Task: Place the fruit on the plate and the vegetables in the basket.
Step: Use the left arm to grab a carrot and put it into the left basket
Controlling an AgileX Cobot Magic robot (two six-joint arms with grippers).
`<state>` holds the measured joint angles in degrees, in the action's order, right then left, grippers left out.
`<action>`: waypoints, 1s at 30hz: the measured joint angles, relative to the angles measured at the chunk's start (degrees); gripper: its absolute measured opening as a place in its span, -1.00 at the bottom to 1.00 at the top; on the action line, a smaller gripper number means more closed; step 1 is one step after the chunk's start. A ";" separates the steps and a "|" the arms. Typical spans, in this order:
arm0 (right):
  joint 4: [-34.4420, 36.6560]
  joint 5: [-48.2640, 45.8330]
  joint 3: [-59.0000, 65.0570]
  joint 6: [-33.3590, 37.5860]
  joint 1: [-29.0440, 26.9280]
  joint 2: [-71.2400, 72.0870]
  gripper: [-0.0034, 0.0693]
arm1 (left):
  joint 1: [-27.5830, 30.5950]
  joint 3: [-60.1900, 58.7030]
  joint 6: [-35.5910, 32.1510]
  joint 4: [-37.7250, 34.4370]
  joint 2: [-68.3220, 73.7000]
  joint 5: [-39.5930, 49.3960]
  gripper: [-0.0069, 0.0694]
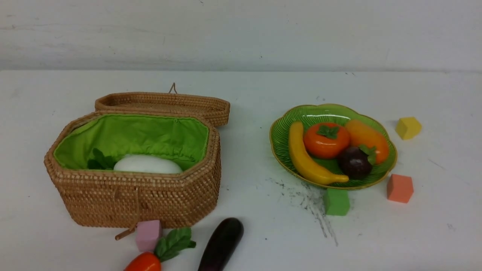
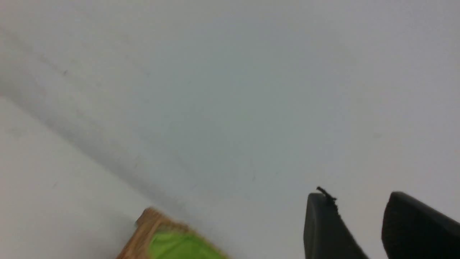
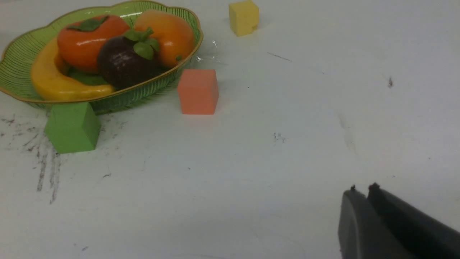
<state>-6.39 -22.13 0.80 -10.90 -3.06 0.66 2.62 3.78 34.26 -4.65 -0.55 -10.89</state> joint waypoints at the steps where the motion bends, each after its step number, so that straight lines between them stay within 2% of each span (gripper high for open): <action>1: 0.00 0.00 0.00 0.00 0.00 0.00 -0.76 | 0.00 3.08 0.18 0.13 0.36 1.55 -0.19; 4: 0.00 0.00 0.00 0.00 0.00 0.00 -0.75 | 0.00 13.10 0.08 1.78 3.92 9.15 -0.19; 7: 0.00 0.00 0.00 0.00 0.00 0.00 -0.74 | 0.00 26.28 -1.82 4.65 11.89 26.35 -0.19; 10: 0.00 0.00 0.00 0.00 0.00 0.00 -0.73 | 0.00 33.60 -4.94 6.64 19.86 41.26 -0.19; 13: 0.00 0.00 0.00 0.00 0.00 0.00 -0.72 | 0.00 37.45 -8.69 8.77 25.76 49.88 -0.19; 14: 0.00 0.00 0.00 0.00 0.00 0.00 -0.72 | 0.00 38.55 -11.83 11.26 29.39 53.66 -0.19; 17: 0.00 0.00 0.00 0.00 0.00 0.00 -0.70 | 0.00 39.11 -15.06 14.51 34.86 56.67 -0.19; 19: 0.00 0.00 0.00 0.00 0.00 0.00 -0.69 | 0.00 39.11 -15.78 13.79 38.24 58.13 -0.19; 21: 0.00 0.00 0.00 0.00 0.00 0.00 -0.68 | 0.00 39.11 -18.21 10.92 41.40 59.98 -0.19; 24: 0.00 0.00 0.00 0.00 0.00 0.00 -0.67 | -0.79 39.11 -26.54 4.14 45.98 63.09 -0.19; 25: 0.00 0.00 0.00 0.00 0.00 0.00 -0.67 | -1.12 39.11 -27.27 3.64 46.58 63.23 -0.19; 26: 0.00 0.00 0.00 0.00 0.00 0.00 -0.66 | -2.87 39.11 -33.59 -0.72 48.84 64.02 -0.19; 30: 0.00 0.00 0.00 0.00 0.00 0.00 -0.65 | -7.79 39.11 -40.33 -6.21 53.09 65.69 -0.19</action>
<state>-6.39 -22.13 0.80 -10.90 -3.06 0.66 -5.17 42.89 -6.08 -10.86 52.54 54.80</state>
